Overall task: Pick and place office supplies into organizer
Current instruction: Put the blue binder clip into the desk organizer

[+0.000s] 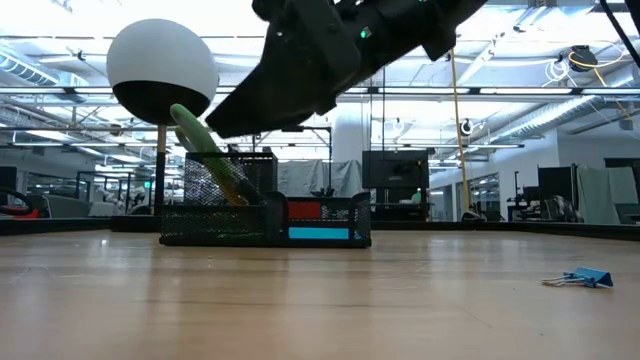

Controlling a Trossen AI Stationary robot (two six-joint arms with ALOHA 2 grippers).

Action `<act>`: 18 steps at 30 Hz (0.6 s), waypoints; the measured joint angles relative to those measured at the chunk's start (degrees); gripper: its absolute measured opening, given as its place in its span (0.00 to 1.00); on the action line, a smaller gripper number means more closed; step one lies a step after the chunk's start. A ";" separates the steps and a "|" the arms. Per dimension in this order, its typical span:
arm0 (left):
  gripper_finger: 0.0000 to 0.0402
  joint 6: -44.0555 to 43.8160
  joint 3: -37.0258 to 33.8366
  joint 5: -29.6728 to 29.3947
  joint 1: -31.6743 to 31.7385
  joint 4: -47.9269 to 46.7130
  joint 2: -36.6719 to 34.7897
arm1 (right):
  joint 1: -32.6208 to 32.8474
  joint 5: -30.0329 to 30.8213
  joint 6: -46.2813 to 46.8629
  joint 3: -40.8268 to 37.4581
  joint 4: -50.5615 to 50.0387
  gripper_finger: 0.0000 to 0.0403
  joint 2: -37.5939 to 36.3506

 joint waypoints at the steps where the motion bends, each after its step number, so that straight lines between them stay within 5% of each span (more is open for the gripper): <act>1: 0.33 0.00 0.00 0.00 0.00 -0.01 0.02 | 0.26 0.03 -0.16 0.00 -1.28 0.65 -0.64; 18: 0.33 0.46 0.00 0.00 0.00 -0.22 0.00 | 7.03 8.89 5.24 0.02 -19.76 0.65 -10.82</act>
